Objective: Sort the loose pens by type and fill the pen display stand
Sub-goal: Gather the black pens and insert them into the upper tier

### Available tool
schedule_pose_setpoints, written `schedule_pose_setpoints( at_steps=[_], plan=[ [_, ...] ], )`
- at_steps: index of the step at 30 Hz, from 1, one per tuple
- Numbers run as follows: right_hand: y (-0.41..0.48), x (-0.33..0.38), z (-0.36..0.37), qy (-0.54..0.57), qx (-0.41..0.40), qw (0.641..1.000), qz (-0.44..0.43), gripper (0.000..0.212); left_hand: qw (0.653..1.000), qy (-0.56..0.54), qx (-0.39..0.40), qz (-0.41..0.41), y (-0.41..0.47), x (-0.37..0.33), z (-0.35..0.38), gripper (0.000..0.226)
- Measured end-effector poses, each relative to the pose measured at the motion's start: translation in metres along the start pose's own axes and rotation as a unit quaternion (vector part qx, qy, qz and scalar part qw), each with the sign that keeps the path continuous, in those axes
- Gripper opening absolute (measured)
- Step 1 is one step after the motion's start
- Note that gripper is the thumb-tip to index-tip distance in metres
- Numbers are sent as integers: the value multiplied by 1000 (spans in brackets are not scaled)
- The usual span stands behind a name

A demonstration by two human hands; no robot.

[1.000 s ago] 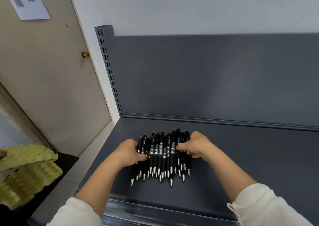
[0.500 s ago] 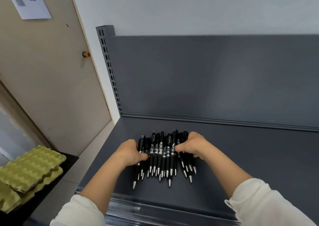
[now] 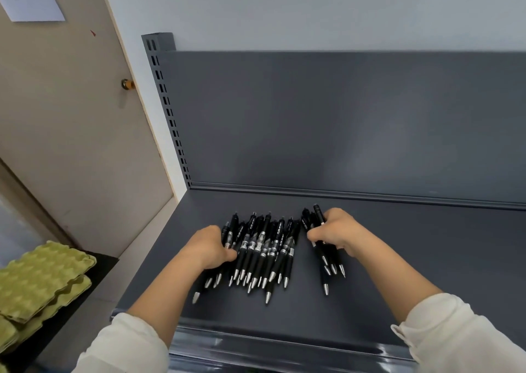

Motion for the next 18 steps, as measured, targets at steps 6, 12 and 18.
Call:
schedule_pose_setpoints(
  at_steps=[6,12,18],
  plan=[
    [-2,-11,-7,19,-12,1000,12,30,999,41,-3,19,-2,-6,0,28],
    [-3,-25,-13,28,-34,999,26,28,994,-100,-12,30,1,4,-6,23],
    [-7,-31,-17,103,7,994,18,11,970,-232,-23,76,-6,1,-7,13]
  ],
)
Point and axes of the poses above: each hand's wrist, its own y-axis towards the middle knuckle, its own z-axis out of the palm, x = y × z, the point moved 5 cm from there along y, towards the middle knuckle, and after that the axes turned 2 degrees about -z, right-handed, at the moved point
